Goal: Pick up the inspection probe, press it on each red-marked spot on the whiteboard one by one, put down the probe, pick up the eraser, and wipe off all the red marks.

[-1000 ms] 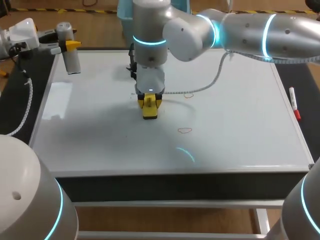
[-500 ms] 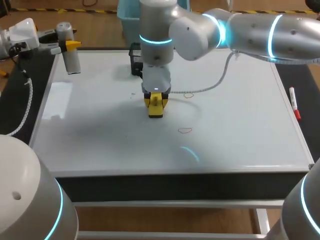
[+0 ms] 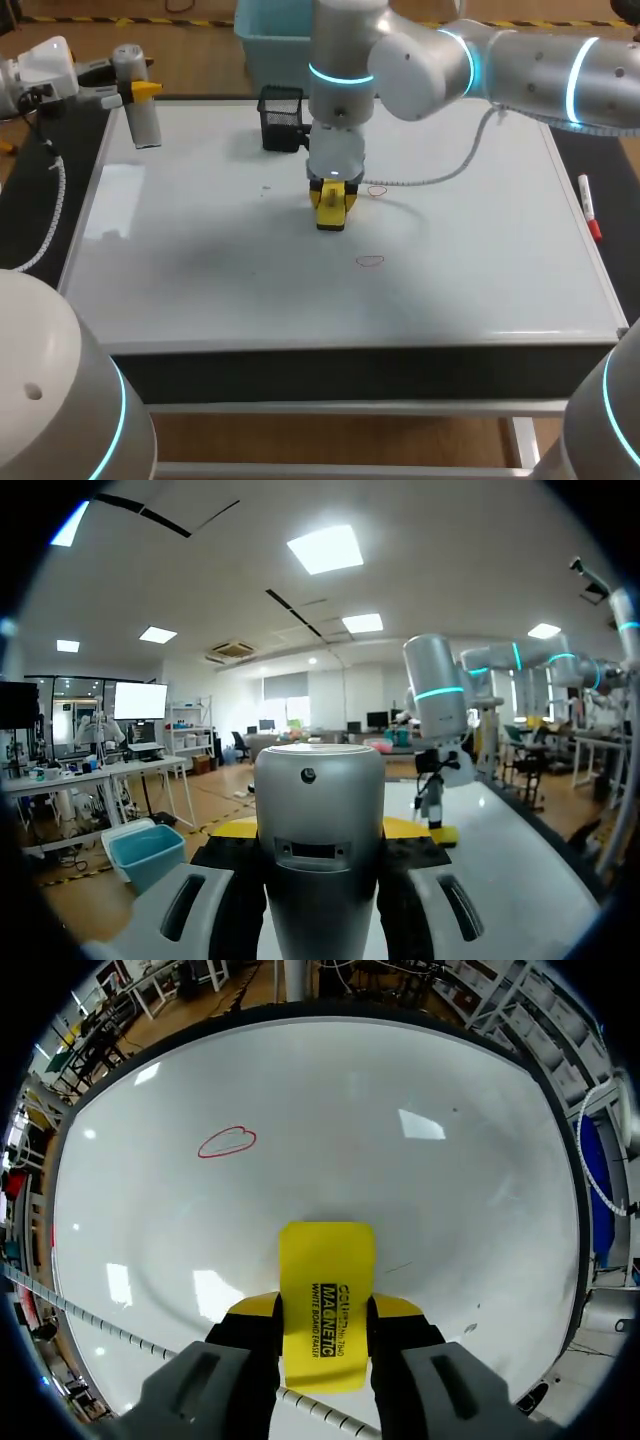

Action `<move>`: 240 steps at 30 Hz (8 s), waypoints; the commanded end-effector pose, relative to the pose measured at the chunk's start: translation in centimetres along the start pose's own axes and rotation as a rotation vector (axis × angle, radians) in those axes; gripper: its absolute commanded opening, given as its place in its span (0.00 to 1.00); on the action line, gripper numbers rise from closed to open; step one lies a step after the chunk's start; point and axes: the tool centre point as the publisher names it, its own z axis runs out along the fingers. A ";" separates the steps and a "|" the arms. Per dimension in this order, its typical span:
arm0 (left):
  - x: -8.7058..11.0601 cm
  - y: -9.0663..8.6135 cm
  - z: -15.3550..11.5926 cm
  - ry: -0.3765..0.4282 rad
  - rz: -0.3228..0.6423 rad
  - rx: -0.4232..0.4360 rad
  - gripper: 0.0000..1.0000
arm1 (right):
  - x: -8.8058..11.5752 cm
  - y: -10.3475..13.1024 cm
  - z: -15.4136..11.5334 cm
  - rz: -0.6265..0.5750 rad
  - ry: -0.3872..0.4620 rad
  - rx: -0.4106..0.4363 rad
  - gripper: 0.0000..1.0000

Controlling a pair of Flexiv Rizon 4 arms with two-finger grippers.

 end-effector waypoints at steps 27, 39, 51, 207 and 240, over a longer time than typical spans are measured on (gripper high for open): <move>-0.1 -0.1 0.0 0.004 -0.001 0.000 0.00 | 20.7 -7.9 -8.0 0.274 -0.040 0.099 0.00; -0.1 -0.1 0.0 0.004 -0.001 0.000 0.00 | 30.4 -10.9 -8.9 0.393 -0.022 0.085 0.00; -0.1 -0.1 0.0 0.004 -0.001 0.000 0.00 | 33.8 -11.8 -8.9 0.389 -0.027 0.063 0.00; 23.1 4.2 35.9 0.429 -0.062 0.077 0.00 | 34.5 -11.8 -9.0 0.401 -0.022 0.074 0.00; 21.0 0.9 30.6 0.364 -0.092 0.068 0.00 | 34.5 -11.8 -9.0 0.401 -0.022 0.074 0.00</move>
